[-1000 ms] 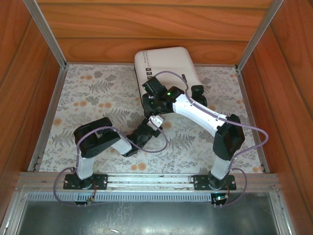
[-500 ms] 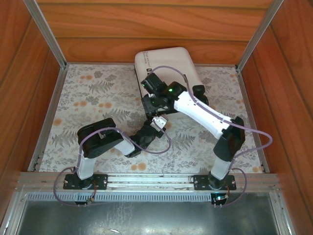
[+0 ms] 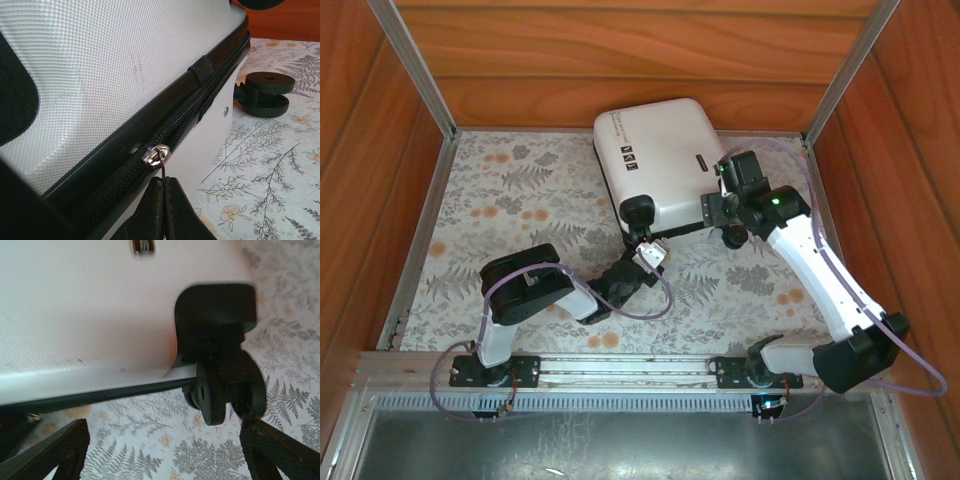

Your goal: Pack the luggage

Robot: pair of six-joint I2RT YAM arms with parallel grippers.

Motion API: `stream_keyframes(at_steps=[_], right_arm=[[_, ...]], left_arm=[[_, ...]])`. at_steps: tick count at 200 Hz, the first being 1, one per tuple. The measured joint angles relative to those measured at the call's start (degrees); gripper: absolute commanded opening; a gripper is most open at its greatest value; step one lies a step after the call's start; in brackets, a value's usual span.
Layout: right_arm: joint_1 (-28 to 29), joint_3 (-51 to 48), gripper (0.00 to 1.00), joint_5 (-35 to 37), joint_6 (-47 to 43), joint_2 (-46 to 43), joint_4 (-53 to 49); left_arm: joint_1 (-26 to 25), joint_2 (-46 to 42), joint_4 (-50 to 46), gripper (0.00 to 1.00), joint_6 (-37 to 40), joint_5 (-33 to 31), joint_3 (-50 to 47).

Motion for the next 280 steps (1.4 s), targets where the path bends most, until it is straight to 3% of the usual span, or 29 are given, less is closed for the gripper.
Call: stream_keyframes(at_steps=[97, 136, 165, 201, 224, 239, 280], right_arm=[[-8.2, -0.9, 0.84, 0.3, -6.7, 4.6, 1.1], [-11.2, -0.7, 0.78, -0.3, -8.0, 8.2, 1.5], [-12.5, -0.7, 0.64, -2.0, -9.5, 12.0, 2.1], [-12.9, -0.7, 0.25, -3.8, -11.8, 13.7, 3.1], [-13.6, -0.7, 0.08, -6.5, -13.0, 13.2, 3.1], [-14.0, -0.7, 0.00, -8.2, -13.1, 12.8, 3.1], [-12.6, -0.7, 0.00, -13.0, -10.0, 10.1, 3.0]], left_arm=[[0.0, 0.0, 0.0, 0.00, -0.4, -0.2, 0.0], [-0.1, 0.0, 0.1, 0.00, -0.5, -0.3, 0.0], [-0.1, 0.0, 0.1, 0.00, -0.5, -0.4, 0.0], [-0.1, 0.0, 0.1, 0.00, -0.7, -0.5, -0.1], [-0.1, 0.0, 0.2, 0.00, -1.0, -0.6, -0.1], [-0.1, -0.1, 0.2, 0.00, -1.4, -0.7, -0.2], [-0.1, -0.1, 0.4, 0.00, -4.0, -2.3, -0.2]])
